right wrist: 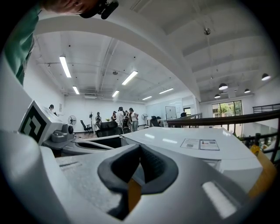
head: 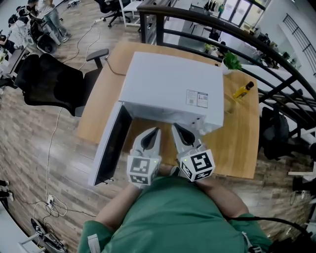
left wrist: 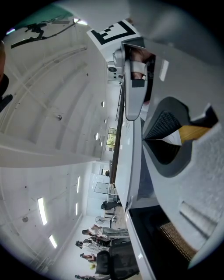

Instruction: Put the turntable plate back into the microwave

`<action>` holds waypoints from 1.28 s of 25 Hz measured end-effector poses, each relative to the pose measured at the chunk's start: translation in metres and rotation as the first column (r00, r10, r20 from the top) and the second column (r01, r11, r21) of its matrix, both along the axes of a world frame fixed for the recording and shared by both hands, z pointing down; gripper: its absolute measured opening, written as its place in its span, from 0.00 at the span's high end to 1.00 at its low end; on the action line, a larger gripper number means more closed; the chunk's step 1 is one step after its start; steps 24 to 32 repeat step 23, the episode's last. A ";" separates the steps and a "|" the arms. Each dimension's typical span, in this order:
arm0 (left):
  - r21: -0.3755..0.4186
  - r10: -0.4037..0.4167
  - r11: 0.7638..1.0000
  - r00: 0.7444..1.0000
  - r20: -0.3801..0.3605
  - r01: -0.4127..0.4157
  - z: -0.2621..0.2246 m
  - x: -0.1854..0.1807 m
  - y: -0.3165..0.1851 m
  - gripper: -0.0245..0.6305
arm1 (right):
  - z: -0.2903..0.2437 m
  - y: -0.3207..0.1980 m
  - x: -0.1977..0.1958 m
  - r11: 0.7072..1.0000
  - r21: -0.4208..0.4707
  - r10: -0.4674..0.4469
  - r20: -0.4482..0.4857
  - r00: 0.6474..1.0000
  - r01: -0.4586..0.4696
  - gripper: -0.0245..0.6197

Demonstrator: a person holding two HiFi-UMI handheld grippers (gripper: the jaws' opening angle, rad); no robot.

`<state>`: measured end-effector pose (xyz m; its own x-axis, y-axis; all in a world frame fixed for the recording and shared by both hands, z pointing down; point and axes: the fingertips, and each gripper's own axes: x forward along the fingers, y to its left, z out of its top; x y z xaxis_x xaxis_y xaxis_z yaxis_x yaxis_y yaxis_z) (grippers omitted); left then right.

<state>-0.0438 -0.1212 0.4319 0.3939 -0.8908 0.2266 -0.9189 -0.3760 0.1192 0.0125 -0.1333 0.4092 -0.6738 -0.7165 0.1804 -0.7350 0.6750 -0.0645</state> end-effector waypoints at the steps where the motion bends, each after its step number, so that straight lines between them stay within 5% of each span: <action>1: -0.001 0.000 1.000 1.000 0.000 0.000 0.001 0.000 0.000 0.94 | 0.001 0.000 0.001 1.000 -0.001 0.001 0.000 1.000 -0.001 0.96; 32: -0.022 0.024 0.999 1.000 -0.005 -0.024 0.008 0.004 -0.010 0.94 | 0.006 -0.005 0.002 1.000 -0.006 0.022 -0.010 1.000 -0.022 0.96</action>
